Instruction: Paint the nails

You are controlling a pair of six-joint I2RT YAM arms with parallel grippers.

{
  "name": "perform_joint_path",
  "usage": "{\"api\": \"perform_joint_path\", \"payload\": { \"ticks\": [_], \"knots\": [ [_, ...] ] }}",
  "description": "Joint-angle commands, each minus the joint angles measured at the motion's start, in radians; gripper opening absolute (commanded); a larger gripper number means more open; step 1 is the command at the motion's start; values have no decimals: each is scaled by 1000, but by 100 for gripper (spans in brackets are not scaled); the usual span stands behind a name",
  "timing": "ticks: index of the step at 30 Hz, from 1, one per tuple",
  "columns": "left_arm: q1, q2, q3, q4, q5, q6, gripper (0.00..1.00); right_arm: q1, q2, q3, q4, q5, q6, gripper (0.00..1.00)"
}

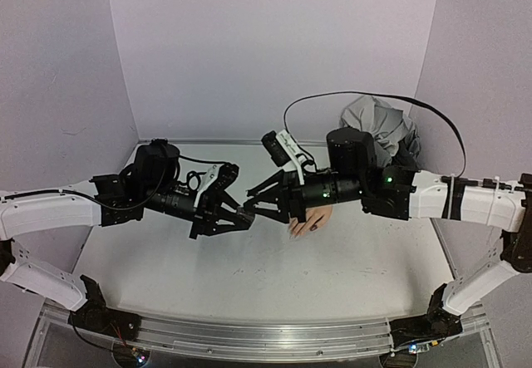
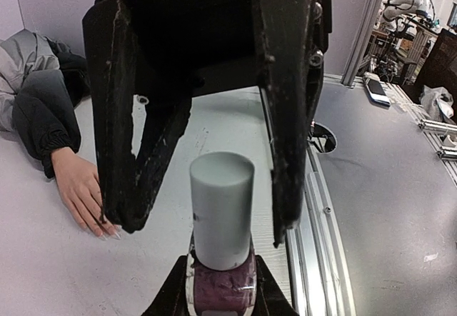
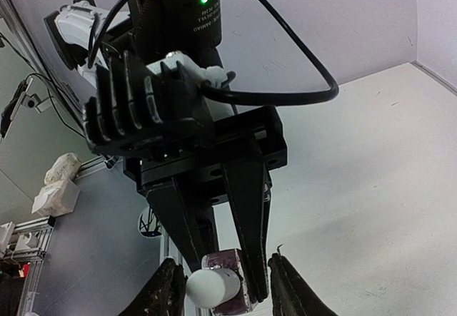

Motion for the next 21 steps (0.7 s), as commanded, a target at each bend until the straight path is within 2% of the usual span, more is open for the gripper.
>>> {"api": "perform_joint_path", "payload": {
  "ticks": [1, 3, 5, 6, 8, 9, 11, 13, 15, 17, 18, 21],
  "knots": [
    [3, -10, 53, 48, 30, -11, 0, 0, 20, 67, 56, -56, -18, 38],
    [3, -11, 52, 48, 28, -11, 0, 0, 35, 79, 57, -68, -16, 26],
    [3, -15, 53, 48, 13, -10, 0, 0, 48, 90, 55, -76, -7, 4],
    [2, -18, 52, 48, -2, -10, 0, 0, 56, 93, 56, -77, -3, 0],
    [2, -23, 51, 48, -66, -10, 0, -1, 73, 100, 56, -78, 12, 0],
    [2, -26, 48, 48, -143, -15, 0, 0, 82, 103, 57, -64, 28, 0],
    [3, -31, 42, 48, -272, -14, 0, 0, 102, 111, 46, 41, 75, 0],
    [3, -40, 36, 48, -400, -5, 0, 13, 99, 102, 39, 237, 146, 0],
    [2, -49, 29, 48, -516, -1, 0, 66, 122, 133, 14, 557, 221, 0],
    [2, -48, 28, 47, -609, 6, 0, 122, 161, 187, -52, 775, 332, 0],
    [2, -48, 27, 48, -642, 9, 0, 151, 176, 201, -67, 840, 395, 0],
    [3, -51, 23, 48, -663, 15, 0, 183, 215, 239, -81, 906, 493, 0]
  ]
}}
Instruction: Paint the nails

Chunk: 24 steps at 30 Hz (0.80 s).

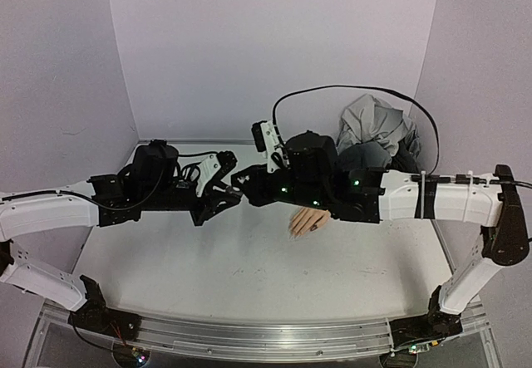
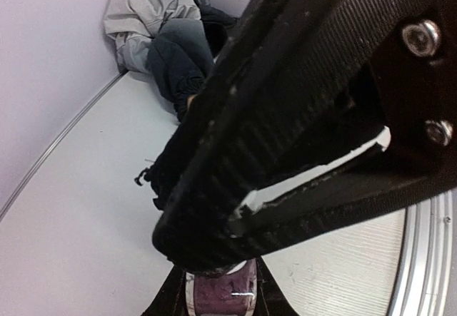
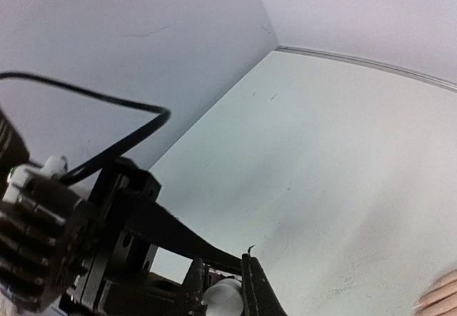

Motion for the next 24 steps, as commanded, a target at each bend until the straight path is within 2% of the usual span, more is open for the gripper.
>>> {"api": "perform_joint_path", "payload": {
  "ticks": [1, 3, 5, 8, 10, 12, 13, 16, 19, 21, 24],
  "knots": [
    [3, -37, 24, 84, -159, 14, 0, 64, 49, 80, -49, 285, 207, 0],
    [3, -33, 28, 84, -137, 12, 3, 64, 52, 82, -51, 309, 207, 0],
    [3, -33, 32, 84, -111, 11, 22, 62, 39, 73, -52, 325, 185, 0],
    [3, -48, 27, 84, -31, 15, 40, 57, 11, 52, -52, 341, 149, 0],
    [2, -56, 24, 85, 15, 20, 61, 42, -19, 26, -52, 350, 133, 0],
    [3, -68, 21, 84, 70, 23, 92, 6, -54, -20, -46, 314, 114, 0],
    [3, -74, 18, 84, 97, 23, 99, -12, -75, -51, -34, 299, 94, 0],
    [3, -100, 15, 85, 176, 32, 100, -40, -129, -164, 3, 257, -31, 0],
    [3, -130, 10, 86, 168, 41, 99, -40, -162, -259, 21, 131, -155, 0],
    [3, -145, 6, 92, 108, 45, 99, -28, -169, -309, 27, 23, -217, 0],
    [3, -160, -2, 102, -63, 46, 98, 34, -173, -363, 39, 23, -250, 0]
  ]
}}
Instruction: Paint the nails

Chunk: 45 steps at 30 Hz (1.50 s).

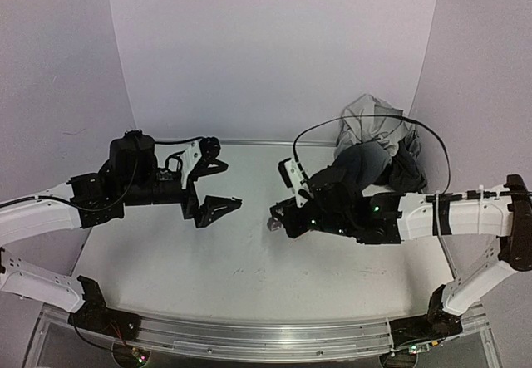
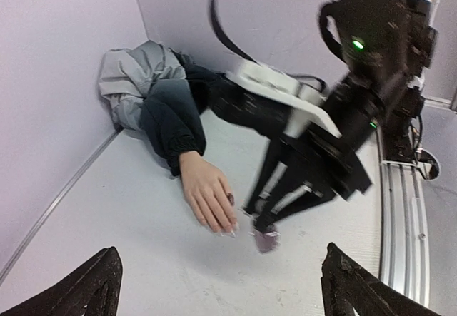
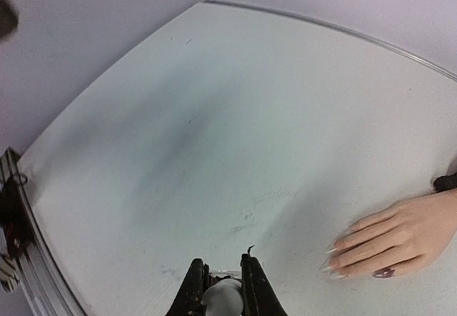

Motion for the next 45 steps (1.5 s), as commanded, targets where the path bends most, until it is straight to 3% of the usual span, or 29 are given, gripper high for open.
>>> {"api": "perform_joint_path", "payload": {
  "ticks": [1, 5, 8, 21, 31, 33, 36, 38, 45],
  "knots": [
    [1, -40, 0, 68, -223, 13, 98, 84, -32, -61, 65, -111, -125, 0],
    [5, -37, -3, 73, -472, 3, 100, 119, 1, -108, 122, -162, -121, 0],
    [10, -35, -3, 75, -553, -6, 99, 153, 53, -109, 147, -178, -139, 0],
    [23, -48, -14, 90, -555, -14, 99, 223, 250, -133, 281, -209, -194, 0],
    [29, -64, -14, 98, -559, -7, 99, 236, 301, -187, 358, -159, -148, 8],
    [31, -69, -10, 97, -557, -9, 99, 236, 293, -196, 364, -144, -139, 19],
    [34, -78, 4, 97, -558, -25, 100, 236, 252, -210, 359, -109, -124, 50],
    [36, -86, 17, 95, -553, -41, 100, 236, 211, -213, 345, -93, -122, 62],
    [66, -93, 103, -27, -527, -142, 99, 230, 33, -177, 259, 8, -121, 89]
  ]
}}
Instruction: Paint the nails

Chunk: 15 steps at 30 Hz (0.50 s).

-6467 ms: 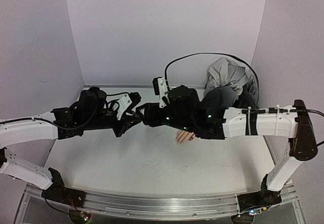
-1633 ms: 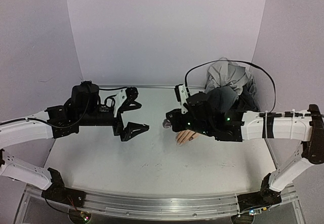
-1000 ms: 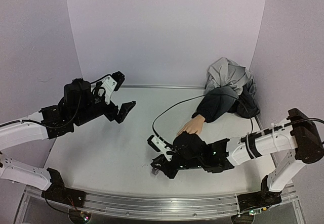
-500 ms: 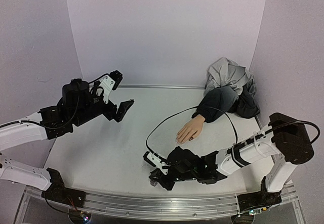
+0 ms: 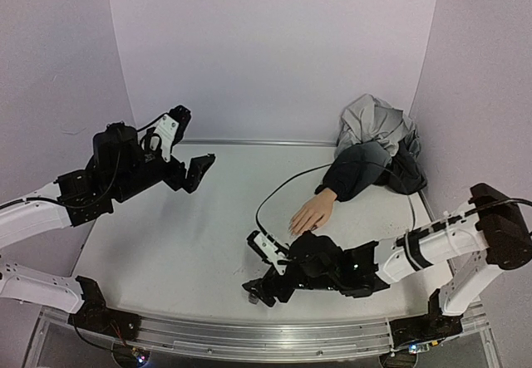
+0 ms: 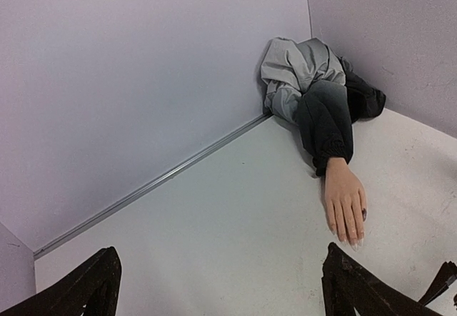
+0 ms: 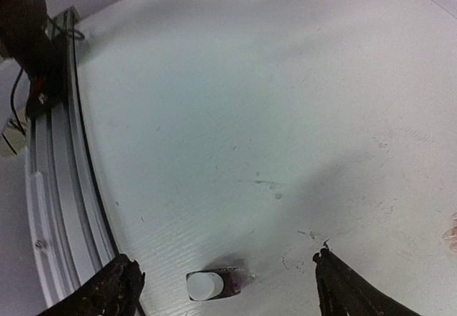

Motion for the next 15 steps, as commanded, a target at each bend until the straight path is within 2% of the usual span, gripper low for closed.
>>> {"api": "perform_joint_path", "payload": {
  "ticks": [1, 4, 8, 11, 15],
  "knots": [
    [45, -28, 106, -79, 22, -107, 99, -17, -166, 50, -53, 135, 21, 91],
    [97, -80, 64, -100, -13, -157, 99, -148, -246, 56, -136, 178, 96, 92],
    [265, -195, -37, -107, 18, -240, 100, -386, -401, -2, -208, 196, 131, 95],
    [422, -271, -79, -116, 21, -225, 100, -633, -515, -36, -255, 139, 104, 98],
    [618, -318, -80, -145, 115, -219, 100, -945, -638, -58, -324, 13, 44, 98]
  ]
}}
